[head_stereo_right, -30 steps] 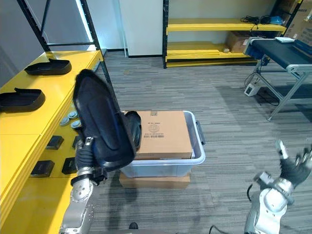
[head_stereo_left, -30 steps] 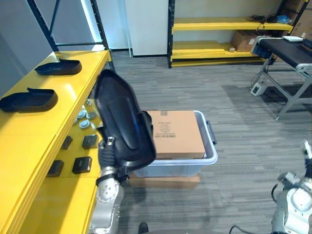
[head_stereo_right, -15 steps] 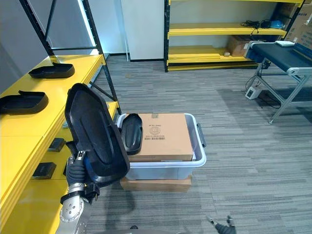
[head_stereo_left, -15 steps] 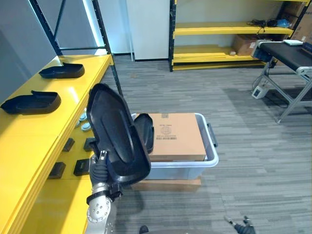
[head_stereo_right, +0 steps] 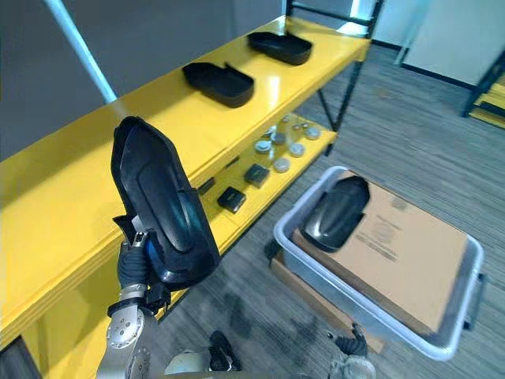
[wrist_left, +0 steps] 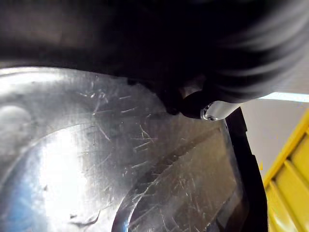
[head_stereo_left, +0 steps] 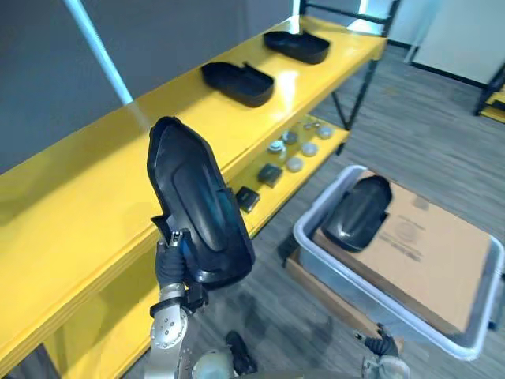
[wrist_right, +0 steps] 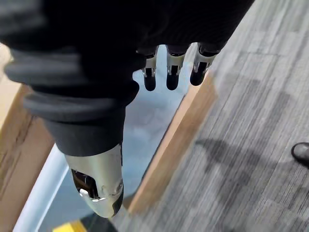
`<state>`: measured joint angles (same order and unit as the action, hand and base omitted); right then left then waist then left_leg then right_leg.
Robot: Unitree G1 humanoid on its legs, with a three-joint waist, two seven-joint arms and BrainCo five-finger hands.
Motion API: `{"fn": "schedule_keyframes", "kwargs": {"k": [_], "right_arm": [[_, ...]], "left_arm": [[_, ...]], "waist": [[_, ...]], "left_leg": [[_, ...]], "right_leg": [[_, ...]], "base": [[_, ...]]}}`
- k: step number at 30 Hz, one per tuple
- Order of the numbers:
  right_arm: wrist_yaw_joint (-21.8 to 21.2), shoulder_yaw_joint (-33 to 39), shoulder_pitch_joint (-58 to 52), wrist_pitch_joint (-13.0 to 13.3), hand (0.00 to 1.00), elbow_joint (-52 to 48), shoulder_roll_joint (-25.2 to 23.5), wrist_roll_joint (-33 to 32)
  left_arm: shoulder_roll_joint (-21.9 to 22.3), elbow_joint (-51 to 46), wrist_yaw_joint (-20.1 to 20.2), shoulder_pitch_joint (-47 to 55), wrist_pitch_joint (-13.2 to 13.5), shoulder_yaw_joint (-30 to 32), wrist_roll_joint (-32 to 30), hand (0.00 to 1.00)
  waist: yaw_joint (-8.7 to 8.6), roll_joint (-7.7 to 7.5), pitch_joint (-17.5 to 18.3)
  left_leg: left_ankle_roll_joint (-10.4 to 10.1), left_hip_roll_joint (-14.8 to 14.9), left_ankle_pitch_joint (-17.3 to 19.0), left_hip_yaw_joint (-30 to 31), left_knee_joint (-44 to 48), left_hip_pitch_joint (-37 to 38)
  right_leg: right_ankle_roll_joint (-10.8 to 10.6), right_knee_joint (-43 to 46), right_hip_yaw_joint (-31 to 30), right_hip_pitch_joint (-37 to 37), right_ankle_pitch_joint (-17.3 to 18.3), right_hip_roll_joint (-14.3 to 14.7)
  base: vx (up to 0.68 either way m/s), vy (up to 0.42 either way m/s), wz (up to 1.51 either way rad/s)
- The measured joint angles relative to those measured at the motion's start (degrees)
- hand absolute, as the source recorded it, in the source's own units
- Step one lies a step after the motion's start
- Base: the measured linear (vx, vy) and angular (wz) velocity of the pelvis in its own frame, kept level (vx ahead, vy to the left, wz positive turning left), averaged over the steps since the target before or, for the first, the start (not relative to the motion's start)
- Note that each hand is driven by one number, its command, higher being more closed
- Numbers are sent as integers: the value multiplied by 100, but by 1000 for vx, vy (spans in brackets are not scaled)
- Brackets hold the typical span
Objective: Walk over and take plastic housings, then place them on the shelf
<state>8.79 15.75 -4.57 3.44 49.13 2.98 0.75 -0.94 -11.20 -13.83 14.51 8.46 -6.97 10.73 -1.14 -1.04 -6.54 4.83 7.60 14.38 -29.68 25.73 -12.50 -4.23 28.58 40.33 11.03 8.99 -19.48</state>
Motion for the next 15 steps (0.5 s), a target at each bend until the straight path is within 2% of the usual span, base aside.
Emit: {"fn": "schedule_keyframes", "kwargs": {"k": [1, 3, 4, 6, 7, 8, 9, 10, 12, 14, 15], "right_arm": [[0, -4, -18, -3, 0, 10, -25, 1], [-12, -21, -101, -6, 0, 11, -80, 9], [-13, -98, -229, -9, 0, 11, -69, 22], [-16, -133, -339, -9, 0, 10, -85, 39], [-17, -181, -429, -9, 0, 7, -78, 37], [-18, -217, -561, -15, 0, 4, -49, 37], [-18, -235, -652, -20, 0, 6, -50, 37], [-16, -274, -734, -21, 0, 6, -89, 33], [-31, -281, -761, -43, 0, 44, -37, 33], [-44, -338, -725, -7, 0, -146, -31, 33], [-48, -337, -697, -5, 0, -158, -31, 33]], "left_arm": [[-3, 35, 4, -62, 1, -154, -4, 100], [-55, 218, 1, -244, 0, -266, -28, 100], [-30, 297, -13, -272, 1, -270, -35, 100], [-35, 310, -18, -305, 2, -286, -78, 100], [-37, 312, -30, -378, 9, -321, -143, 100], [-39, 361, -44, -476, 49, -403, -207, 100], [-38, 392, -81, -501, 81, -460, -251, 100], [-48, 386, -99, -498, 104, -473, -251, 100], [112, 496, -135, -411, 97, -445, -259, 100], [164, 471, -126, -465, 100, -477, -266, 100], [184, 470, -122, -479, 100, -481, -277, 100]], "waist": [[-64, 19, -13], [-204, 40, -39], [-293, 65, -53], [-377, 123, -86], [-459, 126, -86], [-471, 126, -88], [-448, 61, -77], [-426, -118, -84], [-316, 31, -65], [-118, 80, -28], [-108, 74, -28]], "left_leg": [[-24, -85, 17, 166, -131, 100], [-42, -316, -48, 558, -521, 438], [-31, -401, -87, 707, -682, 672], [-34, -496, -89, 1015, -788, 867], [-40, -554, -93, 1331, -795, 930], [-68, -628, -94, 1585, -754, 976], [-134, -720, -94, 1714, -754, 1046], [-235, -872, -48, 1783, -751, 1161], [-414, -731, -4, 1915, -662, 1242], [-505, -541, -7, 1884, -735, 1238], [-520, -503, -12, 1883, -786, 1250]], "right_leg": [[141, 555, -618, -323, 209, -24], [130, 832, -1857, -921, 842, 445], [117, 777, -2293, -1205, 993, 687], [165, 682, -2850, -1642, 1077, 1009], [111, 554, -3405, -1955, 1106, 1283], [20, 256, -3849, -2201, 1036, 1468], [-104, -201, -4025, -2251, 703, 1472], [-60, -721, -4059, -2254, -115, 1340], [4, -683, -3887, -2102, -204, 1354], [71, -1046, -3727, -1906, -245, 1501], [110, -1117, -3697, -1871, -270, 1539]], "base": [[233, 198, 81], [295, 131, 99], [321, 94, 95], [302, 16, 103], [347, -47, 155], [352, -87, 164], [311, -87, 140], [334, -137, 114], [262, -118, 60], [182, -110, 14], [117, -118, 18]]}}
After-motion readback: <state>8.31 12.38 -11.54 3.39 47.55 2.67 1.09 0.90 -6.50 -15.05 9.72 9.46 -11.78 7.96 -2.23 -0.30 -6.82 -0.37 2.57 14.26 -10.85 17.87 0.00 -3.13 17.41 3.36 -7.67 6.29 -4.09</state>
